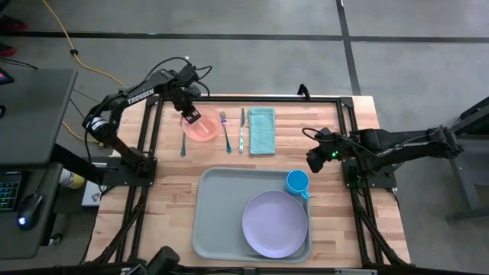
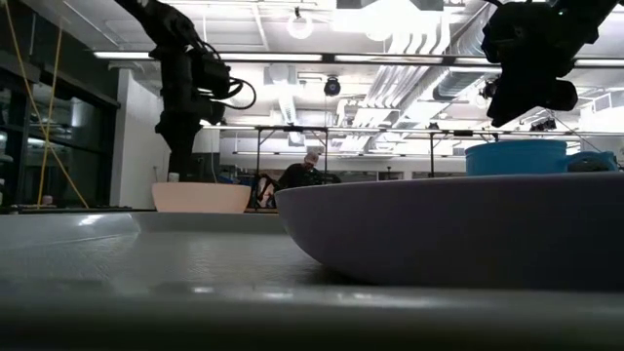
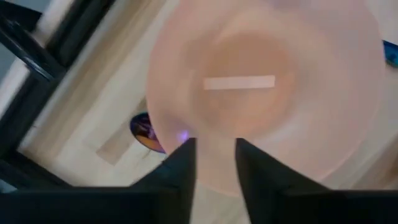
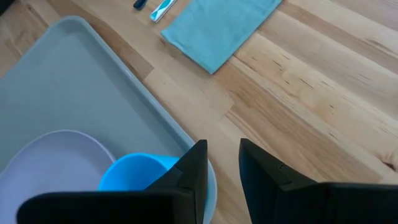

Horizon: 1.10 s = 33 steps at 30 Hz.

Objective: Set up tray
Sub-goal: Put the orange bowl on top of the purple plate on the gray tray

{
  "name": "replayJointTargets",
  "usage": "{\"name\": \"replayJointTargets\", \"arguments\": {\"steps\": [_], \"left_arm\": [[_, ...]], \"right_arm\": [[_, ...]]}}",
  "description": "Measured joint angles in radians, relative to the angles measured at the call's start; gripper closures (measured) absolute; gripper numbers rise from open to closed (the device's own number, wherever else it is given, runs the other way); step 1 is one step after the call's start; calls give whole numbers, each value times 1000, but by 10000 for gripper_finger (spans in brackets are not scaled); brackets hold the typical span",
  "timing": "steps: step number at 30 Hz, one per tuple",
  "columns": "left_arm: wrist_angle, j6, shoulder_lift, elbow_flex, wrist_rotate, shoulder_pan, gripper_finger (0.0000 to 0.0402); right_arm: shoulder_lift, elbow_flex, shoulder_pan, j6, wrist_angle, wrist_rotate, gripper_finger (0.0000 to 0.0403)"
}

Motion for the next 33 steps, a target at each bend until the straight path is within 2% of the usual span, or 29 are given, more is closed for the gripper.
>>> {"name": "replayJointTargets", "arguments": {"steps": [6, 11, 18, 26, 33], "left_arm": [[40, -7, -2, 0, -43, 2, 148], [41, -7, -1, 0, -115, 2, 103], [38, -6, 80, 0, -99, 2, 108], [56, -7, 164, 0, -162, 2, 114], [85, -5, 227, -1, -104, 2, 115]], "right_arm": [[0, 0, 0, 0, 0, 0, 333], [0, 0, 0, 0, 0, 0, 333], [0, 0, 0, 1, 0, -2, 333], [0, 0, 0, 18, 0, -29, 334], [0, 0, 0, 36, 0, -33, 334]]}}
